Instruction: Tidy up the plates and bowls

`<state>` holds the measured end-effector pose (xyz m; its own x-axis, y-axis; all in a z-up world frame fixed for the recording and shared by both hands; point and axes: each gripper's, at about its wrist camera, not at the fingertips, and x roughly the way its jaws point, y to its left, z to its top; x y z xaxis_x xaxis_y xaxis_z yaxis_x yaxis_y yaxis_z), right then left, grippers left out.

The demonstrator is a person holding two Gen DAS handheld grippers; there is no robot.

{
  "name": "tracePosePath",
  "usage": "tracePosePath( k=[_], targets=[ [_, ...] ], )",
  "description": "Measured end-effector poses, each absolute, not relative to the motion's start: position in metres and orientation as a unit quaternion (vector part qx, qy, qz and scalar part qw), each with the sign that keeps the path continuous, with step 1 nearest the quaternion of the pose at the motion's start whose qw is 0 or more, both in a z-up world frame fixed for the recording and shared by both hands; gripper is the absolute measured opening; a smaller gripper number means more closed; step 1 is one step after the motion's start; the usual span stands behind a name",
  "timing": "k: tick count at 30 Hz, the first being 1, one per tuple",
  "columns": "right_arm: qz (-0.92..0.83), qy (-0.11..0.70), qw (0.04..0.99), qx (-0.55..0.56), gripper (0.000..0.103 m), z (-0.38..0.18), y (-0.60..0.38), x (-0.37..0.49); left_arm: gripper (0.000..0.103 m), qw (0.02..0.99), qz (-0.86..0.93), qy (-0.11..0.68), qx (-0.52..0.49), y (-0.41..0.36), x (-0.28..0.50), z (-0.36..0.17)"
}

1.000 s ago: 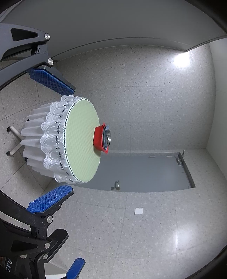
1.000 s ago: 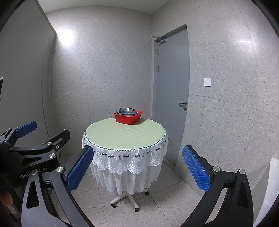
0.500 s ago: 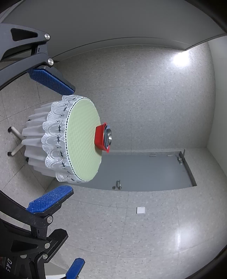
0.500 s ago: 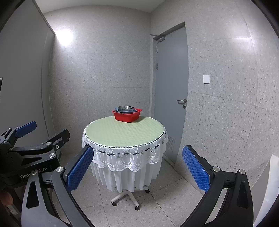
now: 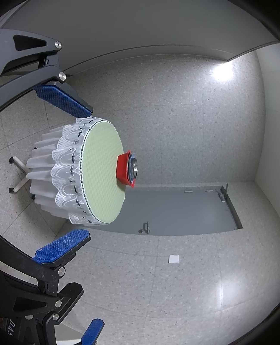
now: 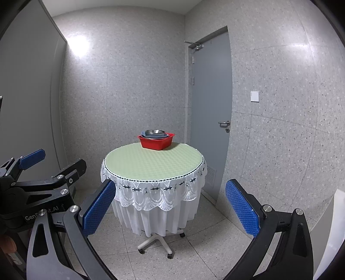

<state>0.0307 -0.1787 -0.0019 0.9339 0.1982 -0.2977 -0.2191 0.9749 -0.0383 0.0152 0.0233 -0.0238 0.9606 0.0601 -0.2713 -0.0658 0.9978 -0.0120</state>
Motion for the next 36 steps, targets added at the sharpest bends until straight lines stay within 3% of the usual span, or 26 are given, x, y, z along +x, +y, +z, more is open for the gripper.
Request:
tracePosePath(
  k=[36],
  targets=[
    [0.11, 0.152, 0.982, -0.035, 0.103, -0.0026, -0.1808, 0.0289, 0.102, 0.99, 0.036, 0.136, -0.011, 0.0136, 0.0159, -0.0268]
  ],
)
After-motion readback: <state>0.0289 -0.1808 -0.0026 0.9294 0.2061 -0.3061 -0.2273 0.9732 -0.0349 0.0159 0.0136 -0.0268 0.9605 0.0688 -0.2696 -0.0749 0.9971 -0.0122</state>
